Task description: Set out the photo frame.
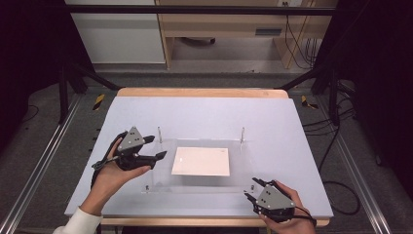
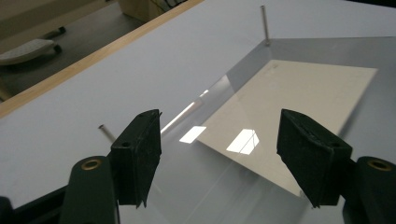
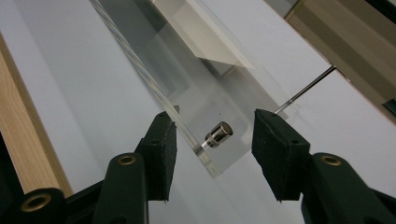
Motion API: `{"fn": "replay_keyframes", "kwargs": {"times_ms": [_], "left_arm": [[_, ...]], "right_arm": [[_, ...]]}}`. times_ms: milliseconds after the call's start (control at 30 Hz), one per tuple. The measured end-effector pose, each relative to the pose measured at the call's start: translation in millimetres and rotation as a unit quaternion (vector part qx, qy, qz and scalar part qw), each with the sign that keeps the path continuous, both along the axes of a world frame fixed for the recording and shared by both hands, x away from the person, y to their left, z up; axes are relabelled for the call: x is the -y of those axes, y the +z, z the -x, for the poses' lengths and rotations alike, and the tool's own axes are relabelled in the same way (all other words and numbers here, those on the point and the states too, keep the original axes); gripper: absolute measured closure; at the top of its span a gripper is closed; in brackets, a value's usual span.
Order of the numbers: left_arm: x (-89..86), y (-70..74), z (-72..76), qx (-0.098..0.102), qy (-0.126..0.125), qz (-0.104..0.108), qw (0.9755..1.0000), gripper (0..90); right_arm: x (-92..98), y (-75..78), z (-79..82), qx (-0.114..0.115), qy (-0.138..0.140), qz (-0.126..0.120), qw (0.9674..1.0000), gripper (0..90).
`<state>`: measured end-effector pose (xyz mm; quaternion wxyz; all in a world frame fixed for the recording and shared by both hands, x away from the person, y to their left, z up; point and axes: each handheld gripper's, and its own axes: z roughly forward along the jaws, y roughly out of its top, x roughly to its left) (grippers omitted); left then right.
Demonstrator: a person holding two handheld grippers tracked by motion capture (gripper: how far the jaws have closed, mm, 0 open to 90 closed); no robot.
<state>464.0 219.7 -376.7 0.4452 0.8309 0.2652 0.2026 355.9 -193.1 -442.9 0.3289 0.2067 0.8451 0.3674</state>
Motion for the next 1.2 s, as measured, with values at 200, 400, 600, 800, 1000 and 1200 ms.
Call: {"fn": "replay_keyframes", "kwargs": {"times_ms": [200,400,600,800,1000,1200], "left_arm": [[2.8,9.0,11.8,0.002,-0.02,0.017,0.9997,27.6],[5.7,12.6,21.5,0.009,-0.037,0.005,0.9993,27.5],[8.5,16.1,29.9,0.014,-0.053,-0.004,0.9985,27.6],[11.8,20.6,42.0,0.026,-0.077,-0.038,0.996,30.0],[16.1,19.0,58.8,0.058,-0.112,-0.076,0.989,30.4],[15.4,13.5,62.9,0.067,-0.116,-0.099,0.9859,35.7]], "right_arm": [[-4.0,8.5,-2.6,0.002,0.003,-0.001,1.0,53.9],[-7.1,15.7,-5.3,0.009,0.007,-0.005,0.9999,56.5],[-6.8,22.5,-8.5,0.012,0.007,-0.007,0.9999,58.1],[-6.8,28.6,-11.0,0.014,0.003,-0.013,0.9998,59.4],[-6.3,33.2,-13.8,0.013,0.001,-0.02,0.9997,59.8],[-5.5,38.2,-17.5,0.012,-0.003,-0.029,0.9995,60.2]]}}
